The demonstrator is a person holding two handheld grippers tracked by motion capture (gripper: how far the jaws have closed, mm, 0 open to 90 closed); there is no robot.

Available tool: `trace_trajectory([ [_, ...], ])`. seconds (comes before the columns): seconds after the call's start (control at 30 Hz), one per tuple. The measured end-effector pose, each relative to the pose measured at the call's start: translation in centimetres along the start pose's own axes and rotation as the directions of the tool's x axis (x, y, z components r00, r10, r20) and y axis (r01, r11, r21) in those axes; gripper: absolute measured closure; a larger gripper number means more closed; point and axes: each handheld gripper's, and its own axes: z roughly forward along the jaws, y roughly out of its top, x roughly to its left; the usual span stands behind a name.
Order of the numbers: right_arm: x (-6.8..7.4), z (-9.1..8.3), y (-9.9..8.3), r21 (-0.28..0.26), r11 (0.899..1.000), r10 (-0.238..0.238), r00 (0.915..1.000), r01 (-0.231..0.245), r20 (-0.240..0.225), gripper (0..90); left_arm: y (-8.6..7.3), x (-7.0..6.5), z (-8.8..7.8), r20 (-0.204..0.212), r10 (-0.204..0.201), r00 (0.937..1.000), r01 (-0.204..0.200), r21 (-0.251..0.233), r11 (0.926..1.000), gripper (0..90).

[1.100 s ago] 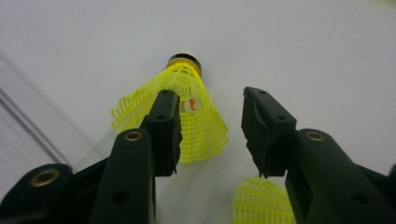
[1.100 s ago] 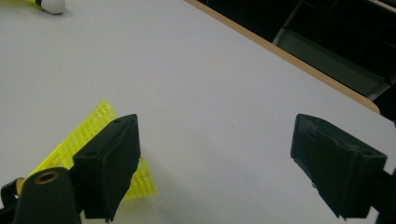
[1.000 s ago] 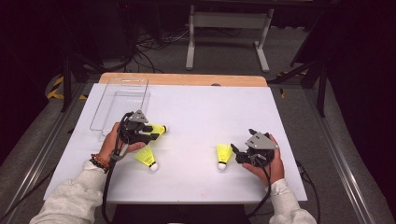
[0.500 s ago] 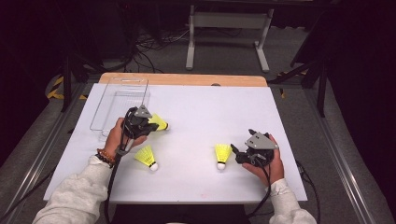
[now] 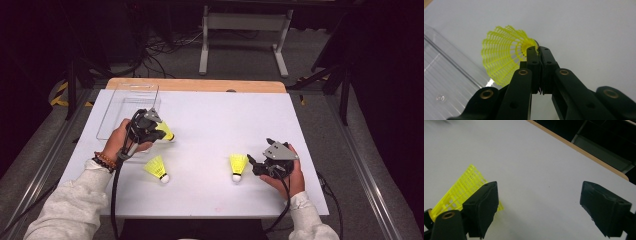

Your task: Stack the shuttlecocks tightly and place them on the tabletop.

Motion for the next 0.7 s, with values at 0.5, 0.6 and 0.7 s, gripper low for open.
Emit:
trace_trajectory([
  [0.5,-0.2,0.0,-0.1,0.006,1.0,0.004,1.0,-0.004,-0.004,15.9,2.5,-1.0,2.3,-0.004,0.041,0.9991,-0.041,-0.009,0.9991,79.5],
  [0.6,-0.2,0.0,-0.2,0.006,1.0,0.005,1.0,-0.005,-0.003,15.8,2.8,-1.2,2.5,0.007,0.055,0.9985,-0.055,-0.019,0.9983,79.9],
  [0.7,-0.2,0.0,-0.1,0.007,1.0,0.002,1.0,-0.002,-0.005,15.8,3.0,-1.4,2.7,0.012,0.066,0.9977,-0.066,-0.019,0.9976,80.0],
])
